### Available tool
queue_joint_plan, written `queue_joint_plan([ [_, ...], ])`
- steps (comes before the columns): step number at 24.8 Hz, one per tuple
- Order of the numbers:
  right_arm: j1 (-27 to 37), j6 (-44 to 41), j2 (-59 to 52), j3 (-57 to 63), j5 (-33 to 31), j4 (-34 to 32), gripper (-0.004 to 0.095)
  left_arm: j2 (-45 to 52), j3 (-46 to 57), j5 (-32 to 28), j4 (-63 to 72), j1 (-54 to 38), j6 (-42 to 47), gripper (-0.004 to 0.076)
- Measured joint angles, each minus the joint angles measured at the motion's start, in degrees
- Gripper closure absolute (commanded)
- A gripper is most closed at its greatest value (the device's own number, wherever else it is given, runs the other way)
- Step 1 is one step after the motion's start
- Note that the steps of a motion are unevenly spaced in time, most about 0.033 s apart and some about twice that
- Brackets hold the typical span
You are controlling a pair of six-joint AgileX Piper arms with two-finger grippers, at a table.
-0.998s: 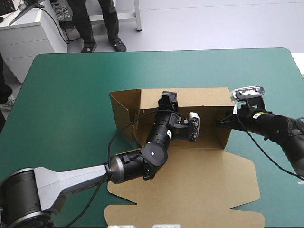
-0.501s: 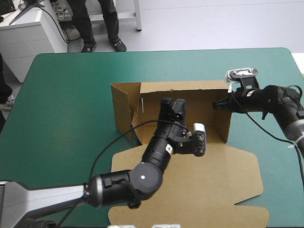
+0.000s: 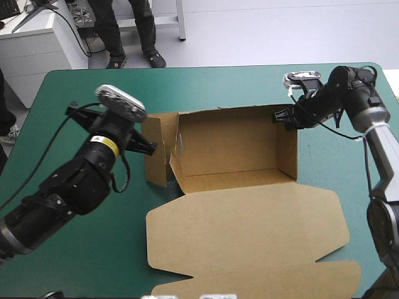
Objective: Fold the box
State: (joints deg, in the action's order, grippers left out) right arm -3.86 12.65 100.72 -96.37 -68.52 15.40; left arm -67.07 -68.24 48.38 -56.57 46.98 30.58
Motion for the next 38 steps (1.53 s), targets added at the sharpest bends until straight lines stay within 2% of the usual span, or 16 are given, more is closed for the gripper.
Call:
queue_joint_plan([
  [4, -1.4, -0.1, 11.0, -10.3, 1.4, -0.3, 0.0903, 1.8, 0.0, -0.2, 16.1, -15.1, -3.6, 0.0710],
  [6, -2.4, -0.3, 14.5, -13.2, 1.7, -1.8, 0.0883, 1.7, 0.0, -0.3, 23.1, -19.7, -6.1, 0.0710],
  [8, -2.9, -0.6, 16.3, -14.5, 0.8, -3.4, 0.0812, 1.7, 0.0, -0.2, 27.9, -22.7, -8.6, 0.0710],
  [10, -3.0, -1.4, 17.1, -14.6, -0.1, -4.3, 0.0700, 1.7, 0.0, 0.2, 32.9, -25.2, -11.6, 0.0710],
  [11, -3.0, -2.0, 17.2, -14.6, -0.6, -4.8, 0.0608, 1.7, 0.0, 0.2, 34.7, -26.2, -12.9, 0.0710],
  [15, -3.0, -3.0, 17.5, -14.6, -1.7, -5.6, 0.0432, 1.7, 0.0, 0.4, 43.3, -30.0, -20.1, 0.0710],
  [21, -2.0, -5.1, 14.9, -14.3, -2.2, -5.4, 0.0375, 1.7, 0.0, 1.9, 49.3, -36.6, -25.2, 0.0710],
  [28, 3.8, -6.2, 4.4, -9.2, -2.2, -1.3, 0.0331, 1.7, 0.0, 2.5, 58.8, -43.8, -33.8, 0.0710],
  [32, 4.2, -4.3, -0.2, -5.1, -2.6, -0.1, 0.0331, 1.7, 0.0, 2.5, 60.8, -46.1, -35.8, 0.0710],
  [38, 4.2, 0.6, -3.4, -3.4, -2.8, 6.2, 0.0331, 1.7, 0.0, 2.4, 61.3, -46.6, -36.9, 0.0710],
])
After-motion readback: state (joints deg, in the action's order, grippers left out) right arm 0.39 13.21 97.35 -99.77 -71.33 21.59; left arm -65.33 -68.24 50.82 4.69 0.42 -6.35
